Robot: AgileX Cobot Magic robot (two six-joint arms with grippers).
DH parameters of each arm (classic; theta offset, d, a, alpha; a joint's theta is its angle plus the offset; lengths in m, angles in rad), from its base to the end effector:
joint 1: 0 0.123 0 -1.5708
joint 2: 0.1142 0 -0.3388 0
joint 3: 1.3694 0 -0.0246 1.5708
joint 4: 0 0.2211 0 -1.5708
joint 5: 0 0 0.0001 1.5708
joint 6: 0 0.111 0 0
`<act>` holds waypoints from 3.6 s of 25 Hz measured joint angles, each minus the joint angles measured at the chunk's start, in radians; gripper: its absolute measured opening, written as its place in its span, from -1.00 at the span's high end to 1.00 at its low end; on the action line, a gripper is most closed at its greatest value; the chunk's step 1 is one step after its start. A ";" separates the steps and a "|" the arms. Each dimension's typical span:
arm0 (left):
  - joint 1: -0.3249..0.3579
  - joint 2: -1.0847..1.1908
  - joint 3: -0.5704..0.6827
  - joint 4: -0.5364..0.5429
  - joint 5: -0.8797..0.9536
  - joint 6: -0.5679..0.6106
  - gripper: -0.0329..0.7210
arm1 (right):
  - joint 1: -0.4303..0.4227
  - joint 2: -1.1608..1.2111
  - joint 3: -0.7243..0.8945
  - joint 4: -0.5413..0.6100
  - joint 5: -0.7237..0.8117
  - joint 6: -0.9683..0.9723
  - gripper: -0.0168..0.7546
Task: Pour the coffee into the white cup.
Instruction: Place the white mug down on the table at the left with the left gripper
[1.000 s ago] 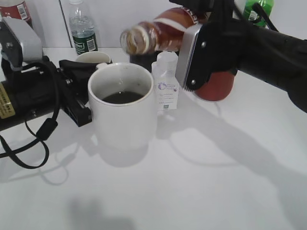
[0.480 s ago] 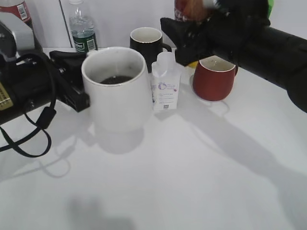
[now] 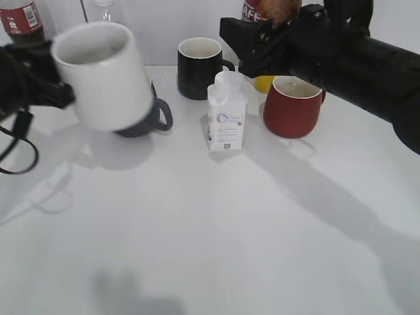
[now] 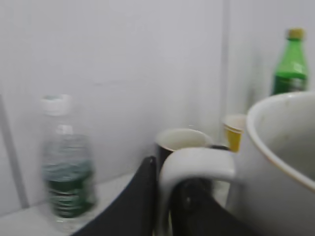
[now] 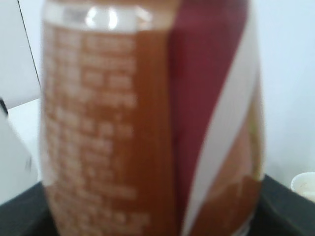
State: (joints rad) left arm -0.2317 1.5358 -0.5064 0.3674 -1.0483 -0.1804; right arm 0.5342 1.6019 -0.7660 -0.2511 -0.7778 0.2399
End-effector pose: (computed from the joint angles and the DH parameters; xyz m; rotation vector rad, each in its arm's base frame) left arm 0.2664 -0.0983 0.3042 0.4341 1.4492 -0.4149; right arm 0.2803 0.1883 0.3271 -0.5095 1.5057 0.6020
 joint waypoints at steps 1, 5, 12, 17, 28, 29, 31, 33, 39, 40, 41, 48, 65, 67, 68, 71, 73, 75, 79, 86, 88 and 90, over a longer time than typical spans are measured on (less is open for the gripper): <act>0.026 0.000 0.000 -0.002 -0.008 0.000 0.77 | 0.000 0.000 0.000 0.000 0.000 0.000 -0.41; 0.132 0.000 0.000 -0.005 -0.013 0.004 0.77 | 0.000 0.000 0.000 0.000 0.001 0.000 -0.41; 0.289 0.000 0.000 -0.014 -0.013 0.016 0.77 | 0.000 0.000 0.000 0.000 0.001 0.001 -0.41; 0.353 0.007 0.000 -0.018 -0.009 0.023 0.77 | 0.000 0.000 0.000 0.000 0.001 0.001 -0.41; 0.365 0.156 -0.016 -0.056 -0.074 0.027 0.77 | 0.000 0.000 0.000 0.000 0.001 0.000 -0.41; 0.365 0.174 -0.026 -0.056 -0.074 0.027 0.77 | 0.000 0.000 0.000 0.000 0.001 0.000 -0.41; 0.365 0.207 -0.048 -0.056 -0.074 0.032 0.77 | 0.000 0.000 0.000 0.000 0.001 0.000 -0.41; 0.365 0.240 -0.075 -0.056 -0.074 0.036 0.77 | 0.000 0.000 0.000 0.000 0.002 0.000 -0.41; 0.365 0.335 -0.148 -0.052 -0.081 0.039 0.76 | 0.000 0.000 0.000 0.000 0.002 0.000 -0.41; 0.365 0.353 -0.163 -0.049 -0.081 0.040 0.76 | 0.000 0.000 0.000 0.000 0.002 -0.001 -0.41; 0.365 0.367 -0.176 -0.045 -0.081 0.040 0.76 | 0.000 0.000 0.000 0.000 0.002 -0.001 -0.41; 0.365 0.474 -0.281 -0.006 -0.075 0.043 0.75 | 0.000 0.000 0.000 0.000 0.002 -0.001 -0.41; 0.365 0.604 -0.384 0.000 -0.081 0.042 0.75 | 0.000 0.000 0.000 0.000 0.002 -0.001 -0.41; 0.364 0.608 -0.386 0.000 -0.084 0.042 0.75 | 0.000 0.000 0.000 0.000 0.002 -0.001 -0.41; 0.364 0.609 -0.387 -0.001 -0.087 0.042 0.74 | 0.000 0.000 0.000 0.000 0.002 -0.001 -0.41; 0.364 0.611 -0.387 -0.002 -0.091 0.033 0.70 | 0.000 0.000 0.000 0.000 0.002 -0.001 -0.41; 0.364 0.611 -0.387 -0.003 -0.096 0.030 0.64 | 0.000 0.000 0.000 0.000 0.002 -0.001 -0.41; 0.363 0.611 -0.387 -0.003 -0.098 0.029 0.55 | 0.000 0.000 0.000 0.000 0.002 -0.001 -0.41; 0.363 0.611 -0.387 -0.004 -0.100 0.027 0.42 | 0.000 0.000 0.000 0.000 0.002 -0.005 -0.41; 0.363 0.605 -0.354 -0.020 -0.141 0.027 0.31 | 0.000 0.000 0.000 0.000 0.002 -0.021 -0.41; 0.363 0.601 -0.346 -0.022 -0.143 0.027 0.28 | 0.000 0.000 0.000 0.000 0.002 -0.021 -0.41; 0.363 0.591 -0.330 -0.025 -0.148 0.027 0.26 | 0.000 0.000 0.000 0.000 0.002 -0.023 -0.41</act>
State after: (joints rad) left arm 0.1314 2.1269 -0.8364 0.3422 -1.1964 -0.1529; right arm 0.5342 1.6019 -0.7660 -0.2511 -0.7757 0.2165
